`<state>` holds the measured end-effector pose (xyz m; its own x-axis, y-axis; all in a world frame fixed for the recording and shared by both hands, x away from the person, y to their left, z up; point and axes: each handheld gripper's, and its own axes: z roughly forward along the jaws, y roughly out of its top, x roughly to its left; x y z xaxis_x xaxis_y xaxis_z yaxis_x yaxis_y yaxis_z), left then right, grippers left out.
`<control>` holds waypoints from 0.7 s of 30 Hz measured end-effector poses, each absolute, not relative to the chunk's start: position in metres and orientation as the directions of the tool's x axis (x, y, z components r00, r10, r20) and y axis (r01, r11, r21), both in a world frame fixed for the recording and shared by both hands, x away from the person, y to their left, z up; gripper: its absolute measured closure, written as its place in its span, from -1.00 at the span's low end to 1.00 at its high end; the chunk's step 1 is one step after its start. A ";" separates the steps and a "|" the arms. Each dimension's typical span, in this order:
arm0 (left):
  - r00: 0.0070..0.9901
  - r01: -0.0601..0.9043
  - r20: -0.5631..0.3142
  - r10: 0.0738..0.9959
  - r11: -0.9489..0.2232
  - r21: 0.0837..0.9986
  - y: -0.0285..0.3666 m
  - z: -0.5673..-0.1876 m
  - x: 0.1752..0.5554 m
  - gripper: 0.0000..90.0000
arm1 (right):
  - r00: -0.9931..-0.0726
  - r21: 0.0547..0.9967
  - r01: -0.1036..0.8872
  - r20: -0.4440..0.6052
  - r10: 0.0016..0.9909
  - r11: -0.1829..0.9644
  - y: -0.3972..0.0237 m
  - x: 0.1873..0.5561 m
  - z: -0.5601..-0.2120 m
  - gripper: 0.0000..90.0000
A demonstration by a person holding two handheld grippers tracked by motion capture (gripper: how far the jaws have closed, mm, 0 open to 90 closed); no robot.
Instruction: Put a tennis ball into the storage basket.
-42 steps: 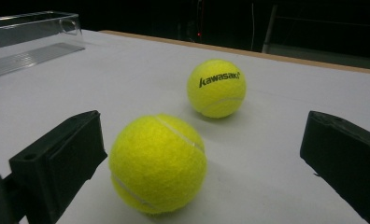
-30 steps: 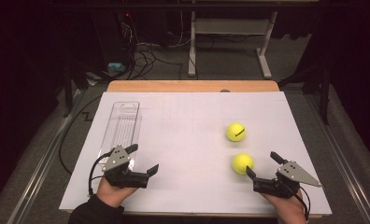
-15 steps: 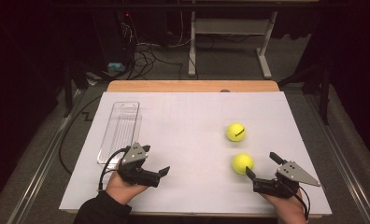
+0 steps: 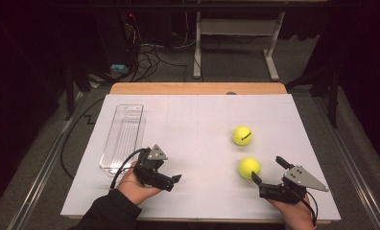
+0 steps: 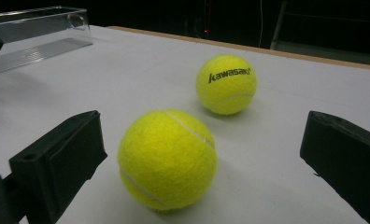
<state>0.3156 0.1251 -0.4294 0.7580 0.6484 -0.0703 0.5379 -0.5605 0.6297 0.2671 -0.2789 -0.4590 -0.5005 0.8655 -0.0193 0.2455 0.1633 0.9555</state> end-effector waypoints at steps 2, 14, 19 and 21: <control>0.763 0.542 -0.060 0.644 -0.586 0.603 0.122 -0.430 0.318 -0.96 | -0.503 0.955 0.244 -0.023 0.864 0.168 -0.279 0.267 -0.459 -1.00; 0.766 0.596 -0.057 0.640 -0.675 0.435 0.105 -0.426 0.325 -0.96 | -0.512 0.952 0.254 -0.016 0.859 0.170 -0.277 0.267 -0.459 -1.00; 0.756 0.619 -0.038 0.653 -0.695 0.366 0.100 -0.424 0.329 -0.96 | -0.515 0.950 0.259 -0.017 0.857 0.174 -0.276 0.267 -0.460 -1.00; 0.754 0.626 -0.041 0.655 -0.699 0.347 0.098 -0.424 0.330 -0.95 | -0.515 0.949 0.264 -0.015 0.857 0.175 -0.275 0.267 -0.460 -1.00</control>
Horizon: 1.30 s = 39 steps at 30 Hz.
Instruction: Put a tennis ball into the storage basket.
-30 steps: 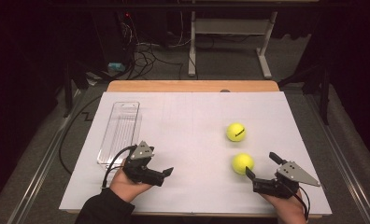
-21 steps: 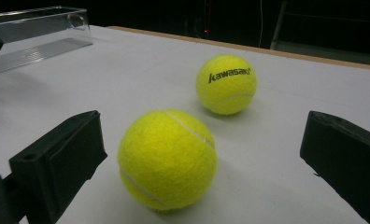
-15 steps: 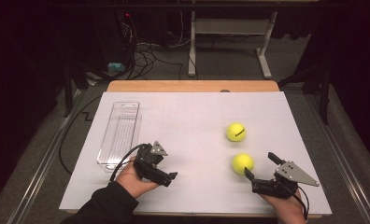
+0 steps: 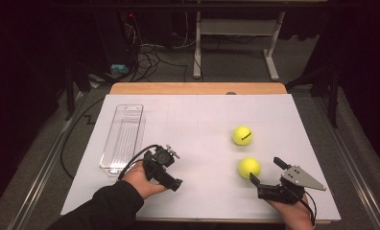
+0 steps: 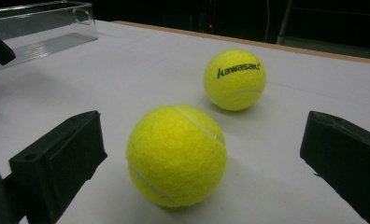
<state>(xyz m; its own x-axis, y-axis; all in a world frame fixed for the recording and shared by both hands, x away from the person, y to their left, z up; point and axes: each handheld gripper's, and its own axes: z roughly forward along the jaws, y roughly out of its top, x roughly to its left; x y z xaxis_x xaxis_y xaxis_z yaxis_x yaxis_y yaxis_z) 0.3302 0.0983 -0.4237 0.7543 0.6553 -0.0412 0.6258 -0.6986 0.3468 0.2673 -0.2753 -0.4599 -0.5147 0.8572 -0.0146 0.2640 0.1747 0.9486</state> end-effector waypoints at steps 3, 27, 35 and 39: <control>0.756 0.629 -0.035 0.654 -0.709 0.319 0.094 -0.424 0.331 -0.95 | -0.517 0.947 0.269 -0.013 0.856 0.177 -0.275 0.268 -0.460 -1.00; 0.774 0.620 -0.080 0.628 -0.725 0.300 0.084 -0.416 0.333 -0.95 | -0.507 0.843 0.465 0.001 0.862 0.272 -0.252 0.296 -0.463 -0.94; 0.780 0.613 -0.082 0.621 -0.731 0.301 0.082 -0.415 0.332 -0.95 | -0.525 0.800 0.517 0.017 0.851 0.303 -0.248 0.302 -0.466 -0.65; 0.781 0.611 -0.084 0.619 -0.731 0.302 0.081 -0.414 0.332 -0.95 | -0.540 0.791 0.526 0.028 0.841 0.312 -0.247 0.303 -0.467 -0.56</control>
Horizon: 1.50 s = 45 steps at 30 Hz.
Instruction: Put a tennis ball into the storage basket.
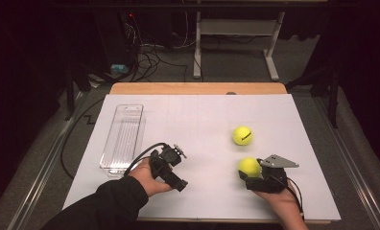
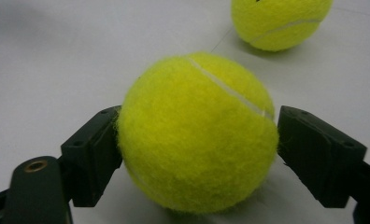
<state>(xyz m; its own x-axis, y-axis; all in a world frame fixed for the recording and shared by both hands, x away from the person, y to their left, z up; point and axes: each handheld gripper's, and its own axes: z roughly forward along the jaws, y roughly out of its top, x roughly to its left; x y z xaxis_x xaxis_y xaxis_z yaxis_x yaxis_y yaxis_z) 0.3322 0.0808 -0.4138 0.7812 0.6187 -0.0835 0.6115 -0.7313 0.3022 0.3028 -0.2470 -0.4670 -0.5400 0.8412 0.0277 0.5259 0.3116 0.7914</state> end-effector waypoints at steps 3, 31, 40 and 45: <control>0.783 0.609 -0.082 0.616 -0.733 0.305 0.081 -0.412 0.332 -0.95 | -0.559 0.782 0.535 0.045 0.828 0.319 -0.245 0.303 -0.468 -0.43; 0.778 0.615 -0.091 0.622 -0.723 0.315 0.084 -0.390 0.334 -0.95 | -0.709 0.875 0.336 -0.009 0.706 0.349 -0.165 0.303 -0.460 -0.40; 0.784 0.604 -0.079 0.616 -0.727 0.327 0.080 -0.376 0.335 -0.95 | -0.747 0.880 0.311 -0.007 0.665 0.358 -0.141 0.300 -0.462 -0.40; 0.783 0.603 -0.076 0.617 -0.723 0.336 0.077 -0.367 0.338 -0.95 | -0.766 0.890 0.288 -0.007 0.643 0.353 -0.131 0.296 -0.464 -0.40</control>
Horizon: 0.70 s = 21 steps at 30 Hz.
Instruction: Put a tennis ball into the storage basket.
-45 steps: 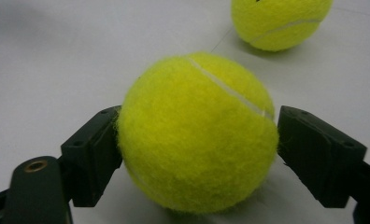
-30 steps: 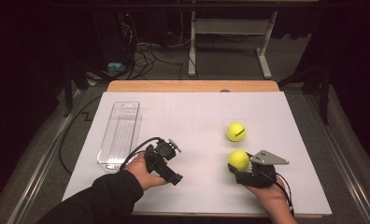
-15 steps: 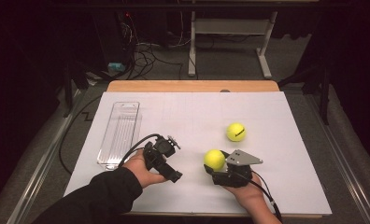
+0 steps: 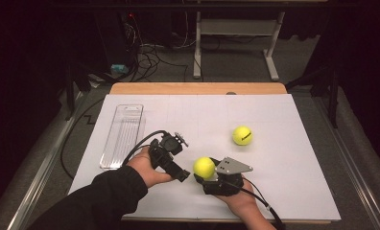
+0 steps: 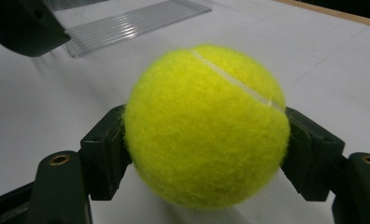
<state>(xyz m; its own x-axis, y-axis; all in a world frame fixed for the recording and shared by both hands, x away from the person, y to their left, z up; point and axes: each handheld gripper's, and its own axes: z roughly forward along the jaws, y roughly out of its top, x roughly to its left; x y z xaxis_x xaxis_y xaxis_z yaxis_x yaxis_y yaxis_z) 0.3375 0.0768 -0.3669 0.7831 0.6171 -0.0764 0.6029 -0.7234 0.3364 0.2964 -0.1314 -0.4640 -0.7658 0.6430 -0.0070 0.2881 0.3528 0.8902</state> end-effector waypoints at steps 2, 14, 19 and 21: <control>0.788 0.597 -0.074 0.611 -0.728 0.336 0.074 -0.363 0.338 -0.95 | -0.771 0.895 0.277 -0.010 0.637 0.349 -0.129 0.296 -0.464 -0.40; 0.800 0.586 -0.082 0.595 -0.743 0.324 0.056 -0.358 0.340 -0.96 | -0.790 0.912 0.256 0.005 0.613 0.322 -0.116 0.290 -0.464 -0.40; 0.804 0.585 -0.100 0.586 -0.751 0.305 0.047 -0.362 0.342 -0.96 | -0.801 0.915 0.238 -0.004 0.599 0.325 -0.113 0.287 -0.464 -0.40; 0.803 0.589 -0.113 0.585 -0.752 0.296 0.045 -0.364 0.342 -0.95 | -0.801 0.916 0.241 0.001 0.598 0.322 -0.112 0.286 -0.463 -0.40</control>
<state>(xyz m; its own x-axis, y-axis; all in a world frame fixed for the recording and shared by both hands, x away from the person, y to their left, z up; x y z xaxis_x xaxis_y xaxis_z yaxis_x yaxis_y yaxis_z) 0.3423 0.0446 -0.3642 0.8031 0.5851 -0.1125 0.5892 -0.7518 0.2962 0.2864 -0.1125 -0.4635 -0.8015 0.5980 0.0009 0.2411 0.3217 0.9157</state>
